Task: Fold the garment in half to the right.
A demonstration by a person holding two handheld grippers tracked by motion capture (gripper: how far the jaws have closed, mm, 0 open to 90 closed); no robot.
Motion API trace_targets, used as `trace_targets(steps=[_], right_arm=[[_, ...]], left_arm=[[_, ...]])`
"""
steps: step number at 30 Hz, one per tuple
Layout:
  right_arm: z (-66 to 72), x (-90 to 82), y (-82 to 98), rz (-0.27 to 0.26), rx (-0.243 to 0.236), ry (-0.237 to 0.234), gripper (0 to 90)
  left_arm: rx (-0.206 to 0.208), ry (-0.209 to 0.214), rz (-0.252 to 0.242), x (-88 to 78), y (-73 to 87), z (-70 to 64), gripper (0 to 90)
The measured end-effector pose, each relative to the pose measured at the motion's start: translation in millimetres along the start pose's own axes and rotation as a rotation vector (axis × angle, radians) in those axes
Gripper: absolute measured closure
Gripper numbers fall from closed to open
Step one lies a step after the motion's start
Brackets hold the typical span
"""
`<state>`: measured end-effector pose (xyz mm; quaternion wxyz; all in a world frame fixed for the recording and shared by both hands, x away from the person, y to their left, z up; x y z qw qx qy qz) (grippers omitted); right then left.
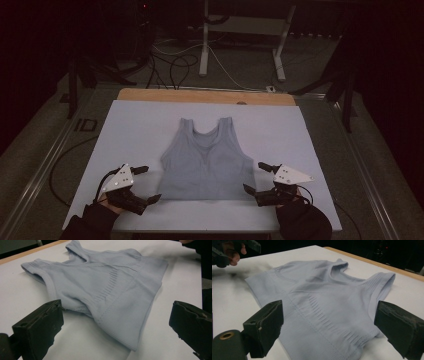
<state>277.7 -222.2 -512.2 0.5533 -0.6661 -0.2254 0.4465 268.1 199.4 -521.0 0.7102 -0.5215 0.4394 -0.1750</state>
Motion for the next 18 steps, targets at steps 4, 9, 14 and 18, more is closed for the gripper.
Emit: trace_targets(steps=[4, 9, 14, 18], right_arm=[[-2.1, -0.7, -10.5, 0.005, -0.026, 0.012, 8.8], [-7.0, 0.9, -26.4, -0.001, -0.035, 0.013, 8.8], [-10.6, 3.4, -41.3, -0.007, -0.052, 0.008, 8.8], [-16.3, 8.0, -61.1, -0.022, -0.066, 0.014, 8.9]], left_arm=[[0.002, 0.007, 0.007, -1.4, -9.2, -3.3, 0.7], [0.004, 0.005, 0.022, -3.2, -20.4, -4.0, 0.7], [0.003, -0.011, 0.041, -4.5, -28.1, -2.2, 0.7], [0.012, -0.040, 0.067, -8.5, -38.1, -2.1, 0.7]])
Point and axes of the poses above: each handheld gripper's, and its own axes: x roughly forward along the jaws, y roughly out of its underside, z roughly to its left, the point moved 3 cm from there along x, roughly forward along the jaws, and after that the axes turned 6 degrees about -y, right-handed, at the moved point
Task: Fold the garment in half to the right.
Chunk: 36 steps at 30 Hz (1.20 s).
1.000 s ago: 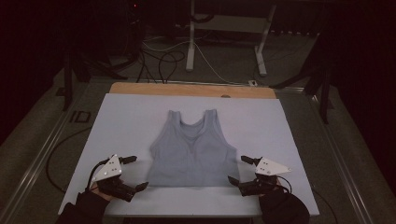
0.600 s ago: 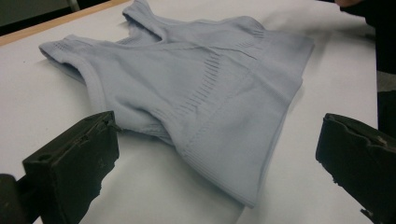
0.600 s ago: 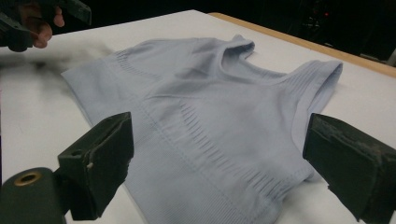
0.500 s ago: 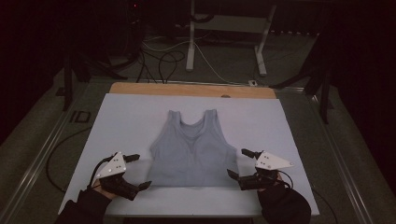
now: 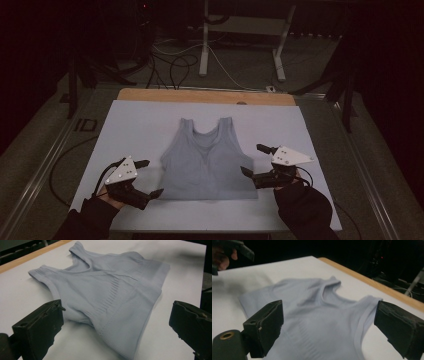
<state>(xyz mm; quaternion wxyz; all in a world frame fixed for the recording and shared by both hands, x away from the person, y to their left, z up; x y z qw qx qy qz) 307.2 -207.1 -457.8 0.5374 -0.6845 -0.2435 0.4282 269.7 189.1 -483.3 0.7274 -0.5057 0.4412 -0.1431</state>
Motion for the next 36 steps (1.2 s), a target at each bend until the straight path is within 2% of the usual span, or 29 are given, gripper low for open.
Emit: trace_targets(steps=[2, 6, 11, 13, 17, 19, 20, 22, 23, 25, 27, 33, 34, 36], right_arm=[[-2.8, 6.4, -11.1, -0.003, -0.019, -0.004, 8.9], [-2.9, 15.9, -21.1, 0.000, -0.047, -0.013, 8.9], [-6.5, 40.0, -39.0, 0.011, -0.069, -0.034, 8.9], [-7.1, 44.0, -41.8, 0.012, -0.076, -0.037, 8.9], [-10.3, 64.1, -56.2, 0.016, -0.085, -0.057, 8.9], [-11.1, 67.9, -58.6, 0.021, -0.088, -0.058, 8.9], [-12.7, 75.5, -63.3, 0.017, -0.080, -0.071, 8.9], [-13.6, 79.0, -65.5, 0.017, -0.081, -0.073, 8.9], [-15.2, 86.2, -69.4, 0.016, -0.076, -0.076, 8.9], [-16.0, 89.5, -71.0, 0.015, -0.070, -0.081, 8.9], [-17.4, 96.2, -74.0, 0.014, -0.066, -0.087, 8.9], [-21.6, 115.8, -79.1, 0.014, -0.052, -0.080, 8.9], [-23.1, 123.0, -79.6, 0.015, -0.047, -0.078, 8.9], [-24.0, 126.8, -79.7, 0.014, -0.046, -0.079, 8.9]], left_arm=[[0.001, -0.016, 0.013, -0.9, -2.8, 0.9, 0.7], [0.003, -0.034, 0.029, -1.4, -8.2, 0.7, 0.7], [-0.004, -0.065, 0.036, -0.8, -14.5, -0.7, 0.7], [-0.014, -0.094, 0.043, -0.4, -16.3, -0.7, 0.7], [-0.035, -0.129, 0.048, 0.3, -20.0, -0.9, 0.7], [-0.045, -0.143, 0.051, 1.8, -20.6, -1.7, 0.7], [-0.047, -0.151, 0.047, 2.9, -20.8, -2.5, 0.7], [-0.040, -0.155, 0.055, 5.5, -20.3, -4.2, 0.7], [-0.053, -0.169, 0.059, 8.7, -19.2, -5.2, 0.7], [-0.060, -0.173, 0.063, 9.9, -18.7, -5.5, 0.7], [-0.063, -0.195, 0.067, 11.8, -18.2, -6.0, 0.7], [-0.098, -0.228, 0.068, 14.2, -18.4, -7.5, 0.7], [-0.103, -0.231, 0.070, 14.8, -18.4, -7.8, 0.7], [-0.111, -0.232, 0.073, 16.3, -18.5, -9.2, 0.7]])
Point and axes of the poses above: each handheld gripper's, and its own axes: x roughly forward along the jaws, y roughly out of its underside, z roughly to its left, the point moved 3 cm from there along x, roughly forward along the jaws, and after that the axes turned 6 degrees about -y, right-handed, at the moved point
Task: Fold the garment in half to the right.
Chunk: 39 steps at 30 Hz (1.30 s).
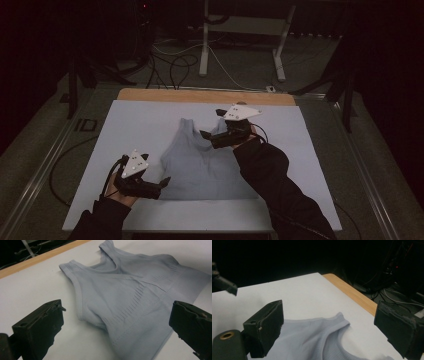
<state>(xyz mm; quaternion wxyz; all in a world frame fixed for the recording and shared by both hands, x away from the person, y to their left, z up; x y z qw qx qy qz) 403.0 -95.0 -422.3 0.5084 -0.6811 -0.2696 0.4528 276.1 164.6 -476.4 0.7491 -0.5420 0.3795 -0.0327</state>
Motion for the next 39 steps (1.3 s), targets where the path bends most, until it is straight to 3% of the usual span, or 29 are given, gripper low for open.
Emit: trace_targets(steps=[6, 9, 10, 11, 18, 22, 26, 32, 36, 39], right_arm=[[-5.0, 19.5, 0.1, 0.003, 0.018, -0.010, 8.9], [-8.3, 31.3, 1.4, 0.003, 0.031, -0.009, 8.9], [-8.3, 31.3, 1.4, 0.003, 0.031, -0.009, 8.9], [-9.3, 34.0, 2.6, 0.006, 0.036, -0.009, 8.9], [-13.9, 52.1, 17.1, 0.033, 0.079, -0.014, 8.9], [-16.1, 61.8, 20.1, 0.053, 0.088, 0.008, 8.9], [-18.2, 70.1, 21.2, 0.064, 0.094, -0.003, 8.9], [-19.7, 81.2, 22.9, 0.079, 0.127, -0.007, 8.9], [-19.6, 89.0, 25.3, 0.102, 0.138, -0.012, 8.9], [-17.4, 94.7, 27.0, 0.118, 0.144, -0.024, 8.9]], left_arm=[[-0.013, 0.006, 0.003, 4.2, 1.4, -3.6, 0.7], [-0.010, -0.026, 0.012, 9.4, 4.6, -2.7, 0.7], [-0.030, -0.034, 0.017, 12.3, 6.4, -1.5, 0.7], [-0.038, -0.007, 0.024, 14.7, 9.0, -0.3, 0.7], [-0.028, 0.071, 0.114, 29.7, 26.0, -4.2, 0.8], [-0.026, 0.078, 0.164, 33.0, 31.9, -3.3, 0.8], [-0.029, 0.098, 0.207, 37.0, 38.7, -1.9, 0.8], [0.007, 0.119, 0.289, 45.6, 49.6, -8.3, 0.9], [-0.013, 0.123, 0.307, 46.7, 51.2, -8.4, 9.1], [-0.032, 0.175, 0.309, 47.5, 52.4, -7.9, 20.6]])
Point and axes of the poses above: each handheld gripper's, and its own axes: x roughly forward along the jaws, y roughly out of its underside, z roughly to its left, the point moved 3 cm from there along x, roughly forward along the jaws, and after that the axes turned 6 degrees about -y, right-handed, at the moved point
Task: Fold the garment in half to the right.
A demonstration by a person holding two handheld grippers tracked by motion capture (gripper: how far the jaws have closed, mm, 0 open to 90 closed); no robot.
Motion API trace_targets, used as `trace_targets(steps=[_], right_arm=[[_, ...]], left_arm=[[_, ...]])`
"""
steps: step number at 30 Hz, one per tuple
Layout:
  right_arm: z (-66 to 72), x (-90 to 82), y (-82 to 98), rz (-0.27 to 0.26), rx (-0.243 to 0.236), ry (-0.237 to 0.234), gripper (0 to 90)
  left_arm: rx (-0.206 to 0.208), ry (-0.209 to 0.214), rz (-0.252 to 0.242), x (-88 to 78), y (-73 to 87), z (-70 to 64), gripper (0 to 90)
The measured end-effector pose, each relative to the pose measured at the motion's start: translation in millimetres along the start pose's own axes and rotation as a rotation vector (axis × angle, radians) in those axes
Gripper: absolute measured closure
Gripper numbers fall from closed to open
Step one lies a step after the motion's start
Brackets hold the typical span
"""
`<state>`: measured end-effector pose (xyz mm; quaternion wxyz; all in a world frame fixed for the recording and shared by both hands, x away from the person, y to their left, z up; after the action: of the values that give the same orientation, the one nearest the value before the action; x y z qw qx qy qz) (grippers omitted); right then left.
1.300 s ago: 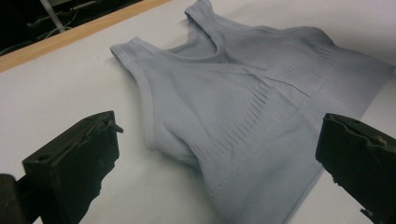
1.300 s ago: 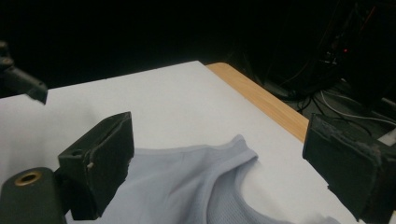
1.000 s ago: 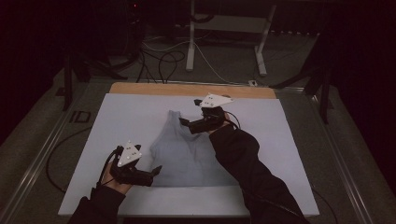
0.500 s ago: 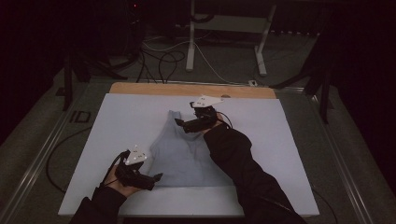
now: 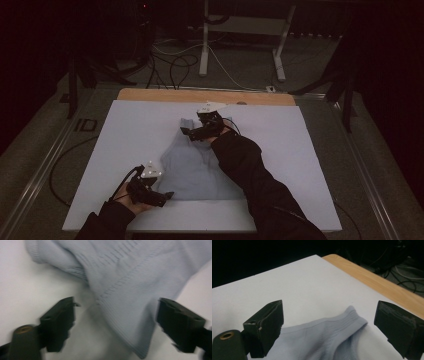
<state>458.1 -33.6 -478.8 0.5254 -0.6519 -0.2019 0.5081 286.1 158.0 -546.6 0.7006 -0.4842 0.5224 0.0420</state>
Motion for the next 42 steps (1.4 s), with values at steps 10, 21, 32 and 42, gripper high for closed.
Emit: trace_targets(steps=[10, 21, 32, 42], right_arm=[[-0.1, 14.6, -0.2, 0.034, -0.004, 0.002, 8.9], [-16.2, 33.5, -10.7, 0.075, 0.095, 0.070, 13.4], [-32.4, 57.4, -12.9, 0.155, 0.176, 0.116, 22.2], [-43.2, 84.0, -5.5, 0.253, 0.261, 0.183, 34.9]], left_arm=[[0.034, 0.057, 0.004, 2.1, 1.8, -4.0, 60.4], [0.057, 0.089, -0.001, 1.5, -1.9, -8.1, 84.6], [0.053, 0.086, -0.025, -1.4, -4.7, -8.1, 85.9], [0.051, 0.088, -0.029, -1.6, -5.0, -7.9, 86.0]])
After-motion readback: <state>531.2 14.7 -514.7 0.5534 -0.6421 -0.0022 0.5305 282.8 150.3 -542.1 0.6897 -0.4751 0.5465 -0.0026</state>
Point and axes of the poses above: each handheld gripper's, and its own axes: x roughly forward along the jaws, y roughly out of its underside, z roughly to its left, the point moved 3 cm from there along x, roughly forward along the jaws, and after that the axes turned 6 degrees about -y, right-handed, at the moved point
